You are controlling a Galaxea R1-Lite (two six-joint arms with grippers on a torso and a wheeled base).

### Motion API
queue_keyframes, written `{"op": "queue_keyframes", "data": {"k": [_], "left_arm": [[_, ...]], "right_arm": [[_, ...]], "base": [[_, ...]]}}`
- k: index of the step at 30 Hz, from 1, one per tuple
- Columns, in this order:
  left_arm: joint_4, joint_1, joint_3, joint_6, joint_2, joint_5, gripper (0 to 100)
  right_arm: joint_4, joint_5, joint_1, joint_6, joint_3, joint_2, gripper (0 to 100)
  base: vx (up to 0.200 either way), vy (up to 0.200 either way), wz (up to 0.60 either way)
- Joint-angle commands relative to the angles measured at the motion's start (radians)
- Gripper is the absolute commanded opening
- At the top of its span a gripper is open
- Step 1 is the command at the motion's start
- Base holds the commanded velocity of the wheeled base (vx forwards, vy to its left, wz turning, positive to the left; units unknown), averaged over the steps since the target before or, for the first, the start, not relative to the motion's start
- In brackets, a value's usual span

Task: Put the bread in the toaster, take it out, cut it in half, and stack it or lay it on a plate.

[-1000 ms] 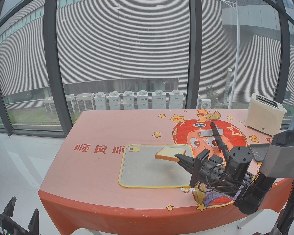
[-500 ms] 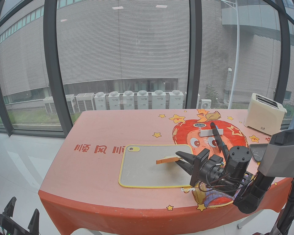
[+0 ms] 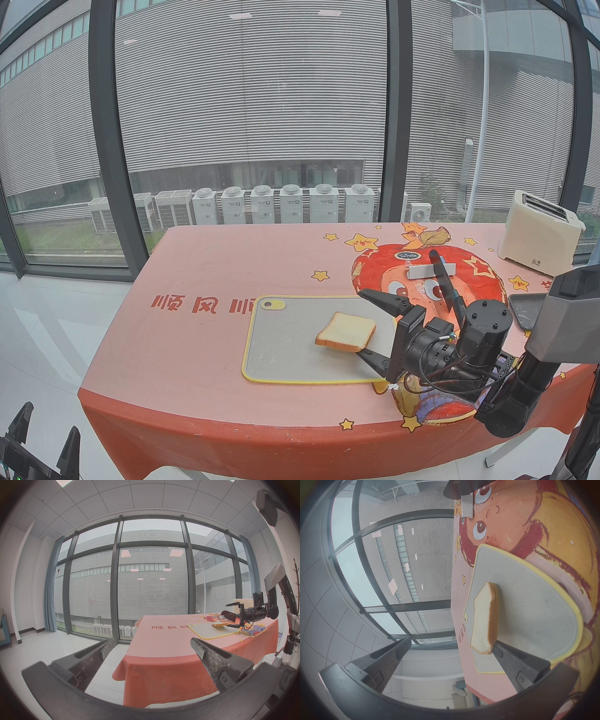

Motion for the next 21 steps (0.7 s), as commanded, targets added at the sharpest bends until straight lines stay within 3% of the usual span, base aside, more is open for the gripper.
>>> {"op": "queue_keyframes", "data": {"k": [1,15,16,21], "left_arm": [[0.0,0.0,0.018,0.0,0.0,0.0,100],[0.0,0.0,0.018,0.0,0.0,0.0,100],[0.0,0.0,0.018,0.0,0.0,0.0,100],[0.0,0.0,0.018,0.0,0.0,0.0,100]], "right_arm": [[0.035,0.001,0.014,0.0,-0.009,-0.011,100],[0.298,0.0,0.016,-0.003,-0.086,-0.123,100],[0.364,-0.002,0.017,-0.008,-0.107,-0.129,100],[0.404,-0.017,0.047,-0.071,-0.109,-0.126,100]], "base": [[0.0,0.0,0.0],[0.0,0.0,0.0],[0.0,0.0,0.0],[0.0,0.0,0.0]]}}
